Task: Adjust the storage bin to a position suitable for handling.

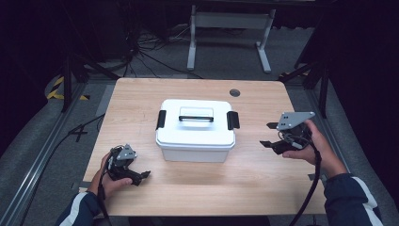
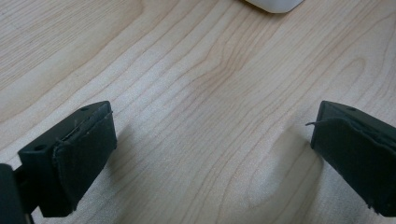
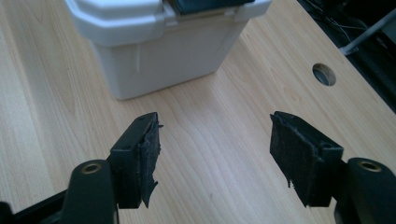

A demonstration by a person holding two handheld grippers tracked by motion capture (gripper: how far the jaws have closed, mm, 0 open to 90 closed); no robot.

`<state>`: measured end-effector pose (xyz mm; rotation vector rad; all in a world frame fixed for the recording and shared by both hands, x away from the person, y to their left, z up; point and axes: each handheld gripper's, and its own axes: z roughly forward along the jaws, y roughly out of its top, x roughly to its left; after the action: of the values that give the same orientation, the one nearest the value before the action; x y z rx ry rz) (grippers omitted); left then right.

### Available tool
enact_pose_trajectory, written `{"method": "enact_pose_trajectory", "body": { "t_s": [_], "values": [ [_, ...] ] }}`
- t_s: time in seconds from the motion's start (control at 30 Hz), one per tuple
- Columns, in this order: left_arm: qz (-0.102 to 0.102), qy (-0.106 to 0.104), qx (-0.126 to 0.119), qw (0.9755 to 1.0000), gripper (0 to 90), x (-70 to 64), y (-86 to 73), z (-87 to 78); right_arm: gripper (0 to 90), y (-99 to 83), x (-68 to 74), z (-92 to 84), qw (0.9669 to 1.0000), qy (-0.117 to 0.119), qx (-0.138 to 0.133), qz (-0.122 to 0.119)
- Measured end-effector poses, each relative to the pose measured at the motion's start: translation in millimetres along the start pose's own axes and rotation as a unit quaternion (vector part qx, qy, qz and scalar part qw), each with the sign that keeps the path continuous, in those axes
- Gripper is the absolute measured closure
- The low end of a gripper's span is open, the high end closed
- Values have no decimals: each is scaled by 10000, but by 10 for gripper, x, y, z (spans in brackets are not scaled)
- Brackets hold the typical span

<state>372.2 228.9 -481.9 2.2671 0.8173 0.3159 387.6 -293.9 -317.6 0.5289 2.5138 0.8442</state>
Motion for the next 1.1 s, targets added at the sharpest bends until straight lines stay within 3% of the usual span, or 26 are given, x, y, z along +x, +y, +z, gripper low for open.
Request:
{"method": "enact_pose_trajectory", "body": {
  "t_s": [0.23,0.27,0.5,0.8,1.1],
  "values": [
    [-1,0,-1,10000,6,0,0,0,383,347,-35,-28,9994,-7,-33,-359],
    [-2,0,-2,10000,7,0,0,0,384,466,-28,-29,9988,-72,21,-490],
    [-1,-1,0,10000,7,0,0,0,406,752,-18,10,9973,-42,79,-725],
    [0,-1,-1,10000,6,0,0,0,436,966,1,130,9959,-21,71,-899],
    [0,-1,1,10000,7,0,0,0,482,1211,108,337,9925,189,252,-1184]
  ]
}}
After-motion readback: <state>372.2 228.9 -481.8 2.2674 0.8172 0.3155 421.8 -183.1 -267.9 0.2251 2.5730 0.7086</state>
